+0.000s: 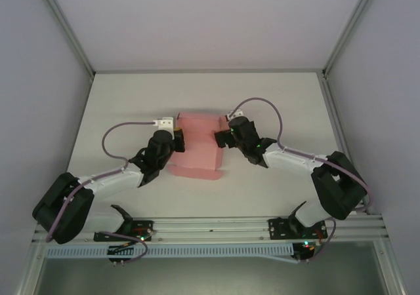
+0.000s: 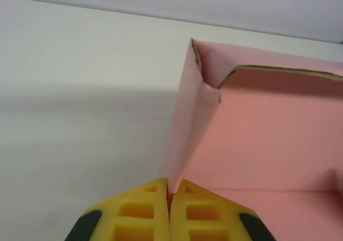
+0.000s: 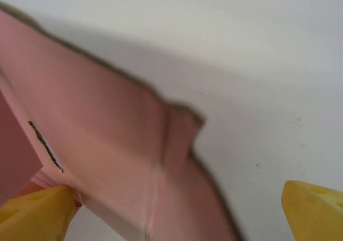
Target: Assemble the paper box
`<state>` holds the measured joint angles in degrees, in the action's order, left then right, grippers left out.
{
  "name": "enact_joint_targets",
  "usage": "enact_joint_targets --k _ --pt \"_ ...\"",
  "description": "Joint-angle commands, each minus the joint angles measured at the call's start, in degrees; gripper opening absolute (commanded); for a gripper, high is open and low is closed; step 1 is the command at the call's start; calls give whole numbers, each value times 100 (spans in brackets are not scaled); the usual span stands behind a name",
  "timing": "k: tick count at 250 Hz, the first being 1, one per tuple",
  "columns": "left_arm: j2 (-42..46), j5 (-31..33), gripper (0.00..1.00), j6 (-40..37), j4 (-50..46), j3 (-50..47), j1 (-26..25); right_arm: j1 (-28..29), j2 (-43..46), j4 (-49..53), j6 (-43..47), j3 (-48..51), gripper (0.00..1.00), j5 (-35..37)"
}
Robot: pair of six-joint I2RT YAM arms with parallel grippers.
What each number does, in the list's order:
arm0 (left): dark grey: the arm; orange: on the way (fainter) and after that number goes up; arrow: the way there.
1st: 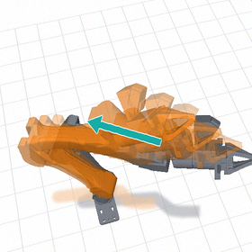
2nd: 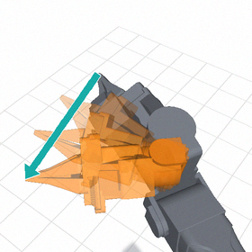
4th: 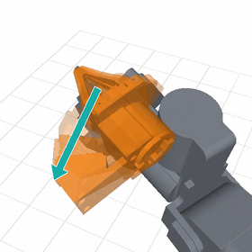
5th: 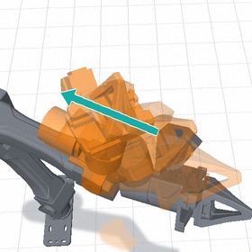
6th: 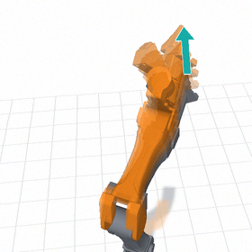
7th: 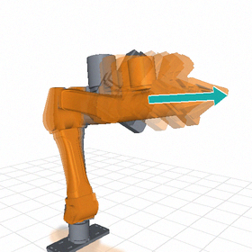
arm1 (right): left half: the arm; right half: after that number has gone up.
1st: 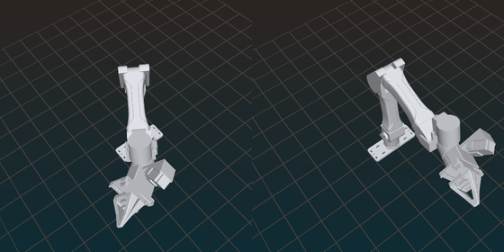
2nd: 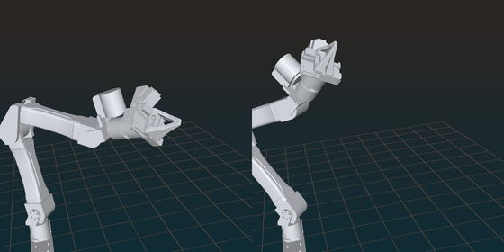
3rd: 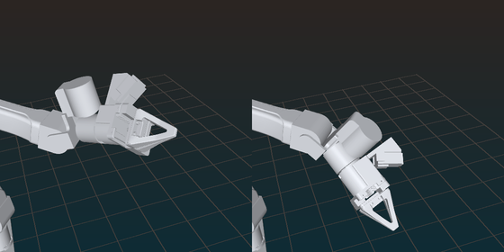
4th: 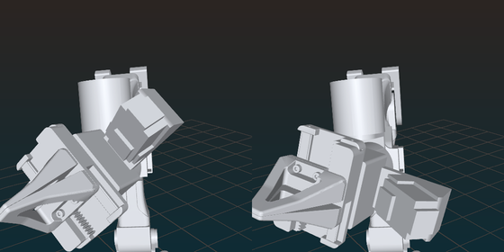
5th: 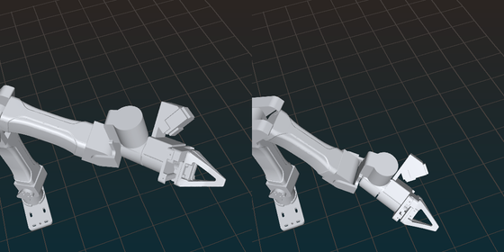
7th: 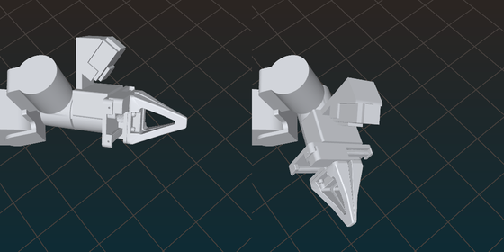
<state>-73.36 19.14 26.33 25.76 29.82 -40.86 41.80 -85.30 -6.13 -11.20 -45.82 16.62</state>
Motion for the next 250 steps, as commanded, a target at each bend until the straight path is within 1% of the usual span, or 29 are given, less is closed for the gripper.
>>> enact_joint_targets --k 1,30,67,80,94,121,161,176,191,206,213,231,250 --pt "301 -421 0 382 375 -27 -59 100 156 -722 -431 126 100 -117" --pt "339 -229 0 367 275 -39 -59 91 432 -736 -454 288 100 296" --pt "365 106 0 434 160 -94 -56 80 1017 -71 -536 237 100 748" --pt "349 161 0 401 150 -99 -47 61 1234 157 -646 270 100 814" --pt "349 245 0 417 89 -82 -49 32 1464 360 -828 326 100 694" --pt "380 283 0 469 108 -101 -37 -26 1846 467 -1204 565 100 134" --pt "411 284 0 473 245 -147 -38 -59 1993 182 -1577 841 100 -1658" --pt "403 296 0 477 222 -121 -37 -57 1927 94 -1683 870 100 -2181" --pt "393 294 0 479 223 -107 -31 -58 1862 42 -1818 899 99 -2445" --pt "401 292 0 488 274 -119 -33 -52 1812 -142 -1917 987 94 -2511" --pt "413 289 0 487 321 -147 -35 -65 1785 -282 -1966 1042 89 -2484" --pt "452 295 0 497 342 -161 -31 -100 1699 -543 -2067 1132 68 -2505" --pt "497 319 0 481 355 -169 -22 -141 1612 -821 -2123 1168 55 -2708"
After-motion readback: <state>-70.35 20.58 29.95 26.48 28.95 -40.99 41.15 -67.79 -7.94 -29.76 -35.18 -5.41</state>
